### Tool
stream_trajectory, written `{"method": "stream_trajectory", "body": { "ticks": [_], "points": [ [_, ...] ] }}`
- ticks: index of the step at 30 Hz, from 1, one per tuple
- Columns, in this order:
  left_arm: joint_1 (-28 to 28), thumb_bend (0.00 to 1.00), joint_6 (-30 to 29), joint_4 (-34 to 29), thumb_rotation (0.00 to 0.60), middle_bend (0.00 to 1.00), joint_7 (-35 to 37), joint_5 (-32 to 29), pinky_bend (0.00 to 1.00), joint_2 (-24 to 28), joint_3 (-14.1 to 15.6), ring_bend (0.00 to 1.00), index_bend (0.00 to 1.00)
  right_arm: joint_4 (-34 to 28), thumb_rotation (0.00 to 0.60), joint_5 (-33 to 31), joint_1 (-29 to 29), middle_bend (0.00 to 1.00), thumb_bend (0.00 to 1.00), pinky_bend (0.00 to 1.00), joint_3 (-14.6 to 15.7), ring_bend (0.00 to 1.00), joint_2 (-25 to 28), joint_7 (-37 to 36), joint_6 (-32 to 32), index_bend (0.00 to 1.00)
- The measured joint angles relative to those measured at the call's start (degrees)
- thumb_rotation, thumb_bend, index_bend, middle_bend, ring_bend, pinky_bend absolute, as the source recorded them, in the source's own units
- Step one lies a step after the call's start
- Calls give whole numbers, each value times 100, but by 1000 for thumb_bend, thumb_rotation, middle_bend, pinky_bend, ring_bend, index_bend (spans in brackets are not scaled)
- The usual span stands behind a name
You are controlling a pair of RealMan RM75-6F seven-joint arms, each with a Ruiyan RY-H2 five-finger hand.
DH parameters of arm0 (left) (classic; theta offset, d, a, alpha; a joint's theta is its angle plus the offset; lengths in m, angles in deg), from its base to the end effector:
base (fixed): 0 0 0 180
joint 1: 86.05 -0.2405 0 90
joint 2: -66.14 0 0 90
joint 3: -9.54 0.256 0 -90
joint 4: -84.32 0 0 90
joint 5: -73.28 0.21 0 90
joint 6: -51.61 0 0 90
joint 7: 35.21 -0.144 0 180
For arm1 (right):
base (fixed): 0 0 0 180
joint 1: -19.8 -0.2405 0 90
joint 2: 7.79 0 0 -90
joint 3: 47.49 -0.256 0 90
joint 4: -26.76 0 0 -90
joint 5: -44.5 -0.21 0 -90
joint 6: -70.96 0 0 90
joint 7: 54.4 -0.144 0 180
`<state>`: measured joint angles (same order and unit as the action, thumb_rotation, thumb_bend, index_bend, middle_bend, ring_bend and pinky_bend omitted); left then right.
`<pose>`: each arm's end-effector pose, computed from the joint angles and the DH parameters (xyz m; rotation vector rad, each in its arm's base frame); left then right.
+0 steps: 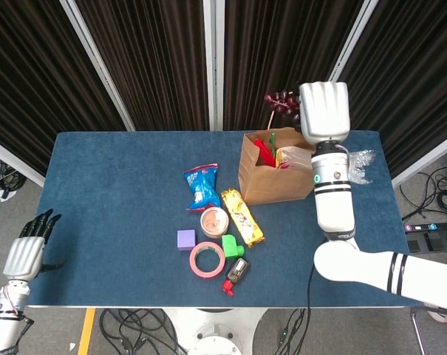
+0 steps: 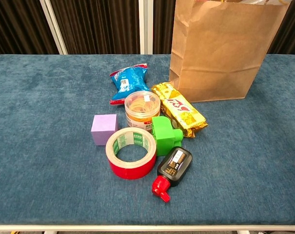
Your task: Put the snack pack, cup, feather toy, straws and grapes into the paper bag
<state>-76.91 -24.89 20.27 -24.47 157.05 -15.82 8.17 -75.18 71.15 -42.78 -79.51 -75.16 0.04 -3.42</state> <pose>-0.3738 0.2062 0.0862 -1.4332 -1.0085 -0.8254 0.0004 -0.4236 0.1858 1.3545 -0.5709 0.9479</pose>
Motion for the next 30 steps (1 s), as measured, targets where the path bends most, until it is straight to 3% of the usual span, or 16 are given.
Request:
{"method": "stream_trajectory", "body": {
  "ticks": [9, 17, 25, 28, 30],
  "points": [
    [0, 24, 8, -87, 600, 66, 68, -25, 131, 11, -15, 13, 148, 584, 600, -80, 204, 655, 456, 796, 378, 612, 204, -471, 810, 826],
    [-1, 24, -31, -152, 600, 66, 59, -26, 131, 71, -38, 13, 148, 1164, 600, -31, 252, 656, 455, 796, 795, 613, -16, -805, 1179, 827],
    [-7, 23, 3, -141, 600, 66, 46, -45, 131, 76, -23, 13, 148, 1440, 600, -65, 221, 654, 443, 784, 957, 613, -184, -1061, 1497, 827],
    [-11, 23, 9, -103, 600, 66, 65, -52, 130, 65, -21, 14, 148, 1488, 600, -71, 177, 654, 380, 726, 985, 581, -213, -1095, 1508, 802],
    [-13, 24, 13, -73, 600, 66, 82, -57, 131, 57, -22, 14, 148, 1475, 600, -119, 163, 637, 270, 638, 995, 499, -199, -1085, 1543, 754]
  ]
}}
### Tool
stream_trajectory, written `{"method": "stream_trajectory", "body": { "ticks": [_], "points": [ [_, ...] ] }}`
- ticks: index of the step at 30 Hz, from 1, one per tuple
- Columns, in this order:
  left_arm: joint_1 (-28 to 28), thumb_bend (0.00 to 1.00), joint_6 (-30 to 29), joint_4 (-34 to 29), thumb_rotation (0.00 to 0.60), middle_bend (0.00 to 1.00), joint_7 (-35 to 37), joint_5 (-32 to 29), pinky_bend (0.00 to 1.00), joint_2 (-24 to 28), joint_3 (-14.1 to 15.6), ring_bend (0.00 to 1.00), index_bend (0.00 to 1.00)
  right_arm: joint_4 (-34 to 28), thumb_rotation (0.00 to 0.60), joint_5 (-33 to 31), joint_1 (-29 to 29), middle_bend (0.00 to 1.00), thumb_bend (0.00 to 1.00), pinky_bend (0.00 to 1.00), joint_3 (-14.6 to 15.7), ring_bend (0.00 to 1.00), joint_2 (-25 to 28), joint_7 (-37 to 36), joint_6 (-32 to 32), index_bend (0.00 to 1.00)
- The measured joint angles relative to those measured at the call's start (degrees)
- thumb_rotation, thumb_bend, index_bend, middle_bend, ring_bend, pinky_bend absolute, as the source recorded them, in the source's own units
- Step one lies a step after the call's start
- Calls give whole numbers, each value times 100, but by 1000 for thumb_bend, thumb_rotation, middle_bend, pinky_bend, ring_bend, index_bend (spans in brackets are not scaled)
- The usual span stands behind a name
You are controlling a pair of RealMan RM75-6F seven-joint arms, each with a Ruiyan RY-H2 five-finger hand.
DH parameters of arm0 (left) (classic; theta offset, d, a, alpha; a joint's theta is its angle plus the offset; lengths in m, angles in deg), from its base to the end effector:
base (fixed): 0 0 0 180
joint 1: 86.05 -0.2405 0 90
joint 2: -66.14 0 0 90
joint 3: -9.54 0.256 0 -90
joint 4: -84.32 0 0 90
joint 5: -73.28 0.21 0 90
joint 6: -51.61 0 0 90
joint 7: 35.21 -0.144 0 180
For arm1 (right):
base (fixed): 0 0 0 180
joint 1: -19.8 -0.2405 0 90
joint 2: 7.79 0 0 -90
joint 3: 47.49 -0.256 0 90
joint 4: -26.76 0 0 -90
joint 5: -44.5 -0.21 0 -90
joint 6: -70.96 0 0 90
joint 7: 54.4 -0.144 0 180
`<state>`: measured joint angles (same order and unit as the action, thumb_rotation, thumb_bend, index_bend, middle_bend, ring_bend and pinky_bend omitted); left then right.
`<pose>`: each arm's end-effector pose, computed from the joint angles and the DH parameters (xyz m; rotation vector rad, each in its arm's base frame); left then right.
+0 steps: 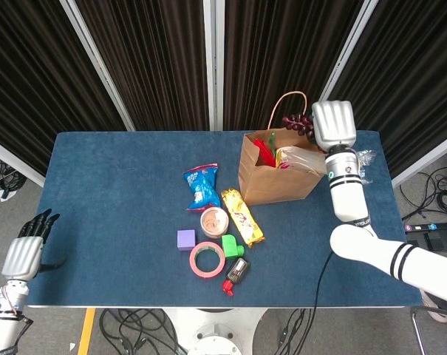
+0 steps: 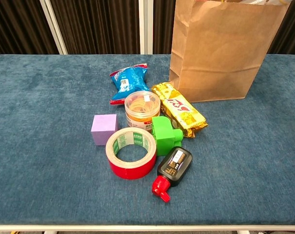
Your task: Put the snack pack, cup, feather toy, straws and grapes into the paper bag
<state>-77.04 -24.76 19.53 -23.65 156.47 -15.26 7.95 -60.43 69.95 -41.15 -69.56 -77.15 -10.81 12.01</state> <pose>-0.3744 0.2060 0.0892 -1.4135 -1.0267 -0.8343 -0.0796 -0.4599 0.1520 1.4601 -0.7216 0.7776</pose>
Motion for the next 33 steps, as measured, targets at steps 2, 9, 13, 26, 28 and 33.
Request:
{"method": "stream_trajectory", "body": {
  "ticks": [2, 9, 13, 26, 28, 33],
  "points": [
    [-1, 24, 7, 24, 600, 66, 22, -5, 131, -9, -1, 14, 148, -45, 600, -85, -19, 601, 182, 572, 13, 422, 49, 13, 79, 710],
    [-2, 23, -6, 70, 600, 67, 49, 18, 131, -36, 8, 14, 148, -228, 600, -110, -47, 446, 39, 330, 64, 224, 266, -140, 346, 552],
    [-5, 23, -16, 69, 600, 66, 49, 20, 131, -35, 7, 14, 148, -296, 600, -23, -52, 366, 3, 258, 105, 147, 327, -265, 378, 489],
    [4, 23, -46, 37, 600, 66, 36, 39, 130, -31, -5, 14, 148, -559, 600, 305, 0, 344, 0, 247, 110, 132, 505, -662, 205, 451],
    [12, 24, -49, 24, 600, 66, 27, 45, 131, -29, -9, 14, 148, -651, 600, 366, 19, 346, 0, 246, 80, 132, 559, -738, 158, 451],
    [27, 24, -65, -18, 600, 66, -7, 65, 131, -16, -15, 14, 148, -908, 600, 620, 94, 346, 0, 246, -21, 133, 714, -952, -21, 451]
  ]
}}
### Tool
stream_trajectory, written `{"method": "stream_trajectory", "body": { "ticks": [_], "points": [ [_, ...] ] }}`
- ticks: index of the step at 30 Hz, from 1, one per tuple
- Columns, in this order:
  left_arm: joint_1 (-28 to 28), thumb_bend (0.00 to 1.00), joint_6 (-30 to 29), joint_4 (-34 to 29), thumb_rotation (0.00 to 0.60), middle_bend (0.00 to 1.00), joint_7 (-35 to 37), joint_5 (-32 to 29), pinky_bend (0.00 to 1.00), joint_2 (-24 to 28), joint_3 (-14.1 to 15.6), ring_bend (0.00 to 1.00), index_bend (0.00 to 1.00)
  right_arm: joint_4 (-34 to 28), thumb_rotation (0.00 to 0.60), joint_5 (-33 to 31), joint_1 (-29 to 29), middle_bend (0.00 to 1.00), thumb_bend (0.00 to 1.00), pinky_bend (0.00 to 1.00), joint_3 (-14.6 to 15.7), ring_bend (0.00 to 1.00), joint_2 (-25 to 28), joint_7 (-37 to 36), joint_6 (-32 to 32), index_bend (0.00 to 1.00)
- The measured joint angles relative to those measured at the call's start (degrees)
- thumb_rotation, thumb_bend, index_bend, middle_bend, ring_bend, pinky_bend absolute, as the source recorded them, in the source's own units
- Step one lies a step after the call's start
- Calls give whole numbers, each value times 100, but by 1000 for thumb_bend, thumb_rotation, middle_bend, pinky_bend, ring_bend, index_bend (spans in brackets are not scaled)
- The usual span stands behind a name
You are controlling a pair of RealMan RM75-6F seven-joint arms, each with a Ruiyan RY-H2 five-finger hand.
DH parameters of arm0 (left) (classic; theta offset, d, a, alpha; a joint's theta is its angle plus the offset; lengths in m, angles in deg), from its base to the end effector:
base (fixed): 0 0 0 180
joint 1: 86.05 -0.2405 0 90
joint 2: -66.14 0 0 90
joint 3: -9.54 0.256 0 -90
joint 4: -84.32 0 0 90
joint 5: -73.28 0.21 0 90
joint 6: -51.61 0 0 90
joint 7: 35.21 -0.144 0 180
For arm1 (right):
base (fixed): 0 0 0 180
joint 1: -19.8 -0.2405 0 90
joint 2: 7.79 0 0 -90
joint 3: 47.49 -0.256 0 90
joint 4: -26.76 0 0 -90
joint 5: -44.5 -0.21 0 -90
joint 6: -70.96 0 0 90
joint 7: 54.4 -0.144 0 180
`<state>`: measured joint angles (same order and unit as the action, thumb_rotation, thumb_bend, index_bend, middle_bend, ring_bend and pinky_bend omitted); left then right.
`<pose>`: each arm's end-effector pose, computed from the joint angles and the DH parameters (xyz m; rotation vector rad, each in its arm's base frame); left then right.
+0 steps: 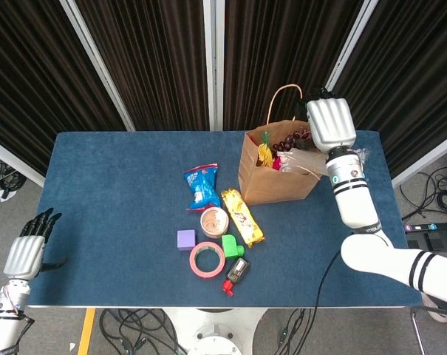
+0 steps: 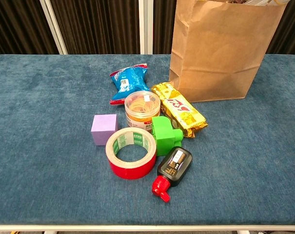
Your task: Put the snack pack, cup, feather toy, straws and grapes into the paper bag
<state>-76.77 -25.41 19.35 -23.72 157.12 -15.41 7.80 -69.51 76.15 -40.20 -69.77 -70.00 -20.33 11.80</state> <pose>-0.3701 0.2083 0.0886 -1.4212 -1.0135 -0.8544 -0.0550 -0.4380 0.1756 1.5102 -0.7240 0.9530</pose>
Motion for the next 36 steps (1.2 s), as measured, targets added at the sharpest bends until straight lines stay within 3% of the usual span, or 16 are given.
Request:
{"method": "stream_trajectory", "body": {
  "ticks": [11, 17, 21, 27, 31, 36],
  "points": [
    [22, 25, 1, -107, 600, 66, -147, -22, 131, 53, -22, 14, 148, -1039, 600, 1605, 797, 347, 0, 247, -498, 151, 390, -1584, -1321, 451],
    [24, 23, 6, -128, 600, 66, -203, -18, 131, 53, -9, 14, 148, -2003, 600, 2492, 1609, 348, 0, 246, -468, 152, 982, -2125, -1761, 451],
    [25, 24, 7, -141, 600, 66, -242, -14, 131, 65, -2, 14, 148, -2381, 600, 3277, 2263, 348, 0, 246, -145, 152, 1246, -2237, -2172, 449],
    [45, 23, -17, -197, 600, 66, -306, 6, 131, 82, -13, 14, 148, -2478, 600, 4477, 3406, 348, 3, 246, 820, 152, 1232, -2195, -3004, 448],
    [57, 24, -26, -241, 600, 66, -333, 43, 131, 90, 1, 14, 148, -2007, 600, 5061, 4033, 346, 4, 246, 1426, 152, 810, -2162, -3460, 445],
    [54, 24, -115, -287, 600, 66, -327, 143, 131, 101, 37, 14, 148, -1018, 600, 5384, 4458, 331, 3, 229, 1774, 142, 157, -2285, -3758, 434]
  ]
}}
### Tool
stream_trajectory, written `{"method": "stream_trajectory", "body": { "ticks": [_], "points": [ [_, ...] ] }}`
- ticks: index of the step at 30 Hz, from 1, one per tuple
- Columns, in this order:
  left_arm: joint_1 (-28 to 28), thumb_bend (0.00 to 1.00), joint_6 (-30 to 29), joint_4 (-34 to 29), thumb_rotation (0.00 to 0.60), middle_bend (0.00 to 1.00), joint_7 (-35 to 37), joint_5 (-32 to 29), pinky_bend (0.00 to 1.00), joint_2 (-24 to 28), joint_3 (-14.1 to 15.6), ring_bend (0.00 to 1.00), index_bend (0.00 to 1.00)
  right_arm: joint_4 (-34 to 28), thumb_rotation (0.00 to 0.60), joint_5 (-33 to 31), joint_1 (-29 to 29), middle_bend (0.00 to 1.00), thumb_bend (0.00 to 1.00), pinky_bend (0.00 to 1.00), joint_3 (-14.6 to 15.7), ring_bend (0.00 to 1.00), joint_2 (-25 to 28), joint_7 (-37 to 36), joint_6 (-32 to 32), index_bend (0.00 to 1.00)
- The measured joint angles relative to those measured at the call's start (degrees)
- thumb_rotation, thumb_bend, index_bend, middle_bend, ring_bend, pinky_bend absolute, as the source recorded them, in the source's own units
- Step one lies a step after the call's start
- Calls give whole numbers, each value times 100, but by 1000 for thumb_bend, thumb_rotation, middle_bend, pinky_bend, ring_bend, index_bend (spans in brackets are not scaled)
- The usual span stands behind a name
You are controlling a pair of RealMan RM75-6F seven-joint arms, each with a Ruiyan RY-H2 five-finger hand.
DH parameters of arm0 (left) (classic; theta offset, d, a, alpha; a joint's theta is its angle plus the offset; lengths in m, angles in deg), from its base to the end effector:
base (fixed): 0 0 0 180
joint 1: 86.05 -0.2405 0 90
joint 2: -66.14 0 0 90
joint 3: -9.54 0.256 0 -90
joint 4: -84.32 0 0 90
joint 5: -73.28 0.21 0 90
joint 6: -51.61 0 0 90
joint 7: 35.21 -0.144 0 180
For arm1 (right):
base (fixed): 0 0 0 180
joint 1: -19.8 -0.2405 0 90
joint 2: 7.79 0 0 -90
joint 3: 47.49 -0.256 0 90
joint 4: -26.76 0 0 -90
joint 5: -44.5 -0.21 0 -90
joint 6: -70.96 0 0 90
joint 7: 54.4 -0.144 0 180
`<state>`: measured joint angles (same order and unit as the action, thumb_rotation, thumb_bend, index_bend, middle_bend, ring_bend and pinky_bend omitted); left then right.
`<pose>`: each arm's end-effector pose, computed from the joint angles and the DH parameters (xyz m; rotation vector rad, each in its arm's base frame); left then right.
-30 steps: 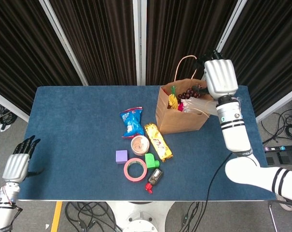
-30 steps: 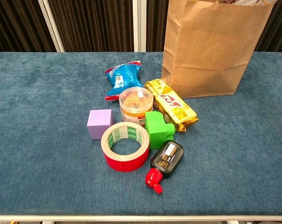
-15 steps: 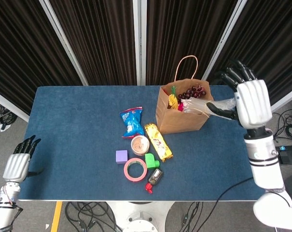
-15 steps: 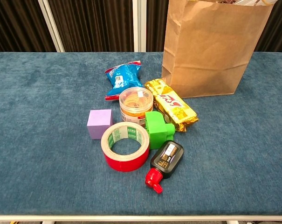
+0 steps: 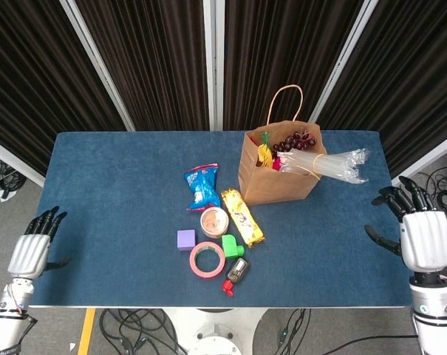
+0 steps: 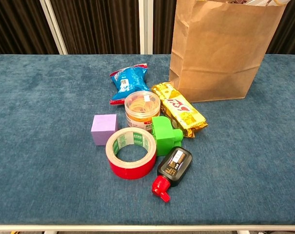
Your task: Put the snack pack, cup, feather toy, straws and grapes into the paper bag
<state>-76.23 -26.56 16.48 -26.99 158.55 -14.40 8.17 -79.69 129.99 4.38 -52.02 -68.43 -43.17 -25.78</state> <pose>-0.3569 0.2096 0.0881 -1.4665 -0.9672 -0.8629 -0.2199 -0.2235 0.1906 1.3278 -0.6358 1.1664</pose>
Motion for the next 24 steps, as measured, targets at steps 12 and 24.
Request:
{"method": "stream_trajectory", "body": {
  "ticks": [12, 24],
  "points": [
    [-28, 24, -201, -247, 600, 66, 65, 254, 131, 110, 120, 14, 148, 2084, 600, 287, 500, 294, 3, 152, 126, 89, -1277, -238, -188, 392],
    [-45, 24, -272, -568, 600, 66, -62, 327, 131, 275, 166, 14, 148, 2240, 600, 196, 519, 280, 7, 138, -72, 76, -1379, -173, 130, 385]
  ]
}}
